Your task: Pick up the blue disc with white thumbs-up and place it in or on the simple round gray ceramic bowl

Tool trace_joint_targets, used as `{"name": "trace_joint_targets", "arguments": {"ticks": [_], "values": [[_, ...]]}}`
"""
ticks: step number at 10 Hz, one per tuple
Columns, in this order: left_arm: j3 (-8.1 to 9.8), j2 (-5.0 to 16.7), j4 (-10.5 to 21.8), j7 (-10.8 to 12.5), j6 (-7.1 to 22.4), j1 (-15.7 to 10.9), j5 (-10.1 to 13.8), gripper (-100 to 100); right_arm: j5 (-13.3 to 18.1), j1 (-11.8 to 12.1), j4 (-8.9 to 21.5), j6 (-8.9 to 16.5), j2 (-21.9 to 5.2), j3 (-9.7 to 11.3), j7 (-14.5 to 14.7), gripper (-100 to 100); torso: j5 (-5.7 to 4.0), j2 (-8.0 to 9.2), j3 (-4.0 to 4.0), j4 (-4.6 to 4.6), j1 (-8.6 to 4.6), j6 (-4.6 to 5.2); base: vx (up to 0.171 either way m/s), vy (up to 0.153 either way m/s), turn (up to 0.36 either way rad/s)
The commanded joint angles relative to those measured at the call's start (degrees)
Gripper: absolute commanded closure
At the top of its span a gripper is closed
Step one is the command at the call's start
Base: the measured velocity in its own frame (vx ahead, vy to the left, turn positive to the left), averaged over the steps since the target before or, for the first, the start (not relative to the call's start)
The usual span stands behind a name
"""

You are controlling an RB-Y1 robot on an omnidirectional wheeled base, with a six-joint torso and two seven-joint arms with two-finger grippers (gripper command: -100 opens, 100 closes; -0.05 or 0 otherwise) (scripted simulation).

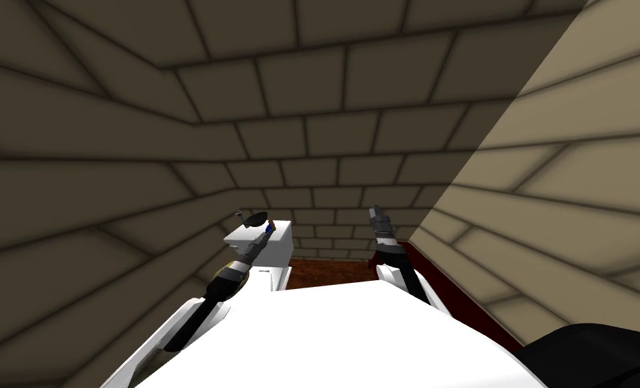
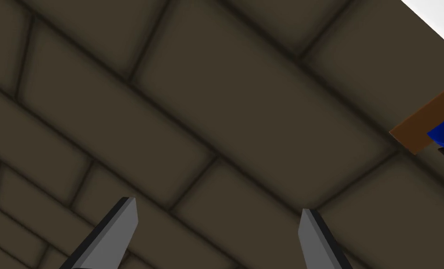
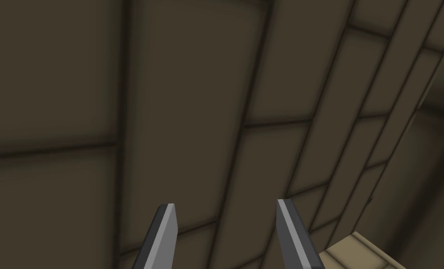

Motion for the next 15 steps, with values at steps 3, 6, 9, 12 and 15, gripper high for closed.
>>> {"name": "trace_joint_targets", "arguments": {"ticks": [3,6,9,12,15], "values": [[-0.79,5.31,3.23,-0.03,3.32,0.33,-1.09,-100,0.0,0.0,0.0,0.0,0.0,0.0,0.0,0,0.0,-0.03,-0.02,-0.01,-0.01,0.0,0.017,-0.022,-0.08],[-1.36,9.58,5.98,0.37,5.61,0.58,-1.85,-100,0.0,0.0,0.0,0.0,0.0,0.0,0.0,0,0.01,-0.05,-0.03,-0.01,0.02,0.0,0.019,-0.016,-0.066],[-2.41,15.05,9.87,1.45,9.07,0.69,-2.96,-100,0.0,0.0,0.0,0.0,0.0,0.0,0.0,0,0.0,-0.03,-0.02,-0.01,0.01,0.0,0.023,-0.018,-0.085],[-3.23,19.24,12.24,2.46,11.34,0.6,-3.69,-100,0.0,0.01,0.0,0.0,0.0,0.0,0.0,0,0.01,-0.11,-0.06,-0.02,0.03,-0.01,0.034,-0.013,-0.06],[-4.57,23.92,15.33,4.31,14.55,0.25,-4.69,-100,0.0,0.0,0.0,0.0,0.0,0.0,0.0,0,0.01,-0.07,-0.04,-0.01,0.05,0.0,0.026,-0.006,-0.063]]}}
